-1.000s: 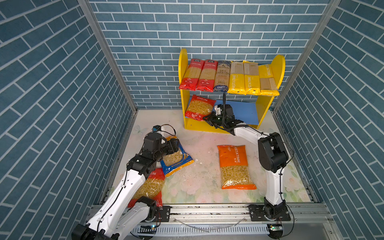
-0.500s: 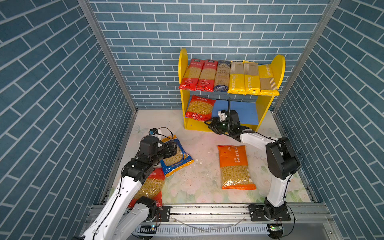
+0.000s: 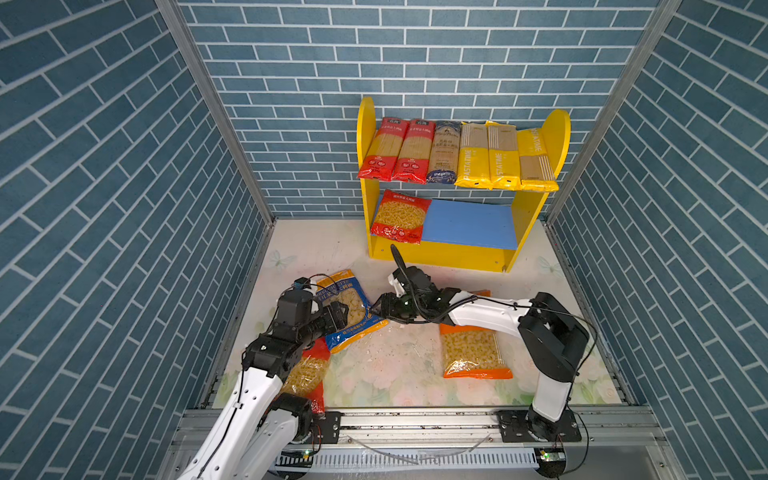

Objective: Place and organize the pasta boxes and bags onto the shelf

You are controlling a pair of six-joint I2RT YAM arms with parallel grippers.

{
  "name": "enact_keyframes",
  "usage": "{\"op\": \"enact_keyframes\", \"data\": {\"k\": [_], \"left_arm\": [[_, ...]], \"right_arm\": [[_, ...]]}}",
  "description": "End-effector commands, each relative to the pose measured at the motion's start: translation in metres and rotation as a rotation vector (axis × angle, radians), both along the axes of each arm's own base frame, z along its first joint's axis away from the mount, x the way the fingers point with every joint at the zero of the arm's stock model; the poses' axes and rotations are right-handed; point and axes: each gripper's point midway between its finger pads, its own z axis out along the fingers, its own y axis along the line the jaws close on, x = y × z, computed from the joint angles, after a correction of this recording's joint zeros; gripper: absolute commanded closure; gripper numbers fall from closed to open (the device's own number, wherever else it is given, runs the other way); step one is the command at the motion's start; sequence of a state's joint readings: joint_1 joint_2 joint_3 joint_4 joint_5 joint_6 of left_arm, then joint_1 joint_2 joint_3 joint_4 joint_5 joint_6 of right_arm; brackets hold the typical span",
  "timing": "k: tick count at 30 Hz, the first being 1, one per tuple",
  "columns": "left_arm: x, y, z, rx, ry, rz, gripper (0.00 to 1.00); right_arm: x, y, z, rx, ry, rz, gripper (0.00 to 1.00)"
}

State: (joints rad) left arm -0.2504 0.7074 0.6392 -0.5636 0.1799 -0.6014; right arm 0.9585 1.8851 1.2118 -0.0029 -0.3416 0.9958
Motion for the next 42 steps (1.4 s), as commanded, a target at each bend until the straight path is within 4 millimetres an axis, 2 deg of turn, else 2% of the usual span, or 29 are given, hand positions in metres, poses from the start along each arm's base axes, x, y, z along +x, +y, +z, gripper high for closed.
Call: {"op": "enact_keyframes", "data": {"k": [1, 4, 7, 10, 16, 19, 23, 24, 25, 27, 31, 34, 36, 42], "left_arm": [[-0.003, -0.002, -0.003, -0.047, 0.006, 0.008, 0.17], [-0.005, -0.008, -0.010, -0.086, 0.026, 0.001, 0.18], [-0.008, -0.010, -0.017, -0.115, 0.036, 0.002, 0.18], [-0.010, -0.011, -0.020, -0.123, 0.040, 0.002, 0.18], [-0.008, -0.006, -0.015, -0.081, 0.039, 0.002, 0.18], [-0.004, 0.008, 0.000, -0.062, 0.021, 0.049, 0.18], [0.003, 0.040, 0.022, -0.067, -0.017, 0.171, 0.18], [0.001, 0.049, 0.018, -0.049, 0.000, 0.205, 0.18], [0.002, 0.058, 0.026, -0.034, -0.009, 0.234, 0.18], [0.000, 0.070, 0.026, -0.016, -0.004, 0.276, 0.18], [0.000, 0.084, 0.036, -0.049, -0.029, 0.333, 0.18], [0.002, 0.083, 0.046, -0.056, -0.047, 0.326, 0.19], [0.004, 0.079, 0.050, -0.075, -0.058, 0.307, 0.19], [0.008, 0.069, 0.055, -0.135, -0.088, 0.270, 0.19]], "right_arm": [[0.002, -0.011, -0.030, -0.183, -0.022, 0.029, 0.40], [-0.003, -0.012, -0.045, -0.237, -0.022, 0.053, 0.43], [-0.004, -0.002, -0.044, -0.176, -0.010, 0.050, 0.52], [-0.001, -0.004, -0.043, -0.178, -0.017, 0.025, 0.57], [-0.007, -0.007, -0.014, -0.265, -0.127, 0.053, 0.55], [-0.025, 0.006, 0.004, -0.328, -0.222, 0.134, 0.54], [-0.074, 0.045, 0.016, -0.247, -0.215, 0.282, 0.54], [-0.086, 0.053, 0.015, -0.230, -0.202, 0.306, 0.53], [-0.097, 0.062, 0.013, -0.213, -0.187, 0.321, 0.51], [-0.110, 0.078, 0.007, -0.168, -0.145, 0.346, 0.49], [-0.118, 0.102, 0.000, -0.130, -0.089, 0.359, 0.43], [-0.120, 0.114, -0.016, -0.105, 0.008, 0.306, 0.41], [-0.125, 0.120, -0.034, -0.120, 0.057, 0.292, 0.40], [-0.124, 0.141, -0.052, -0.055, 0.131, 0.154, 0.39]]}}
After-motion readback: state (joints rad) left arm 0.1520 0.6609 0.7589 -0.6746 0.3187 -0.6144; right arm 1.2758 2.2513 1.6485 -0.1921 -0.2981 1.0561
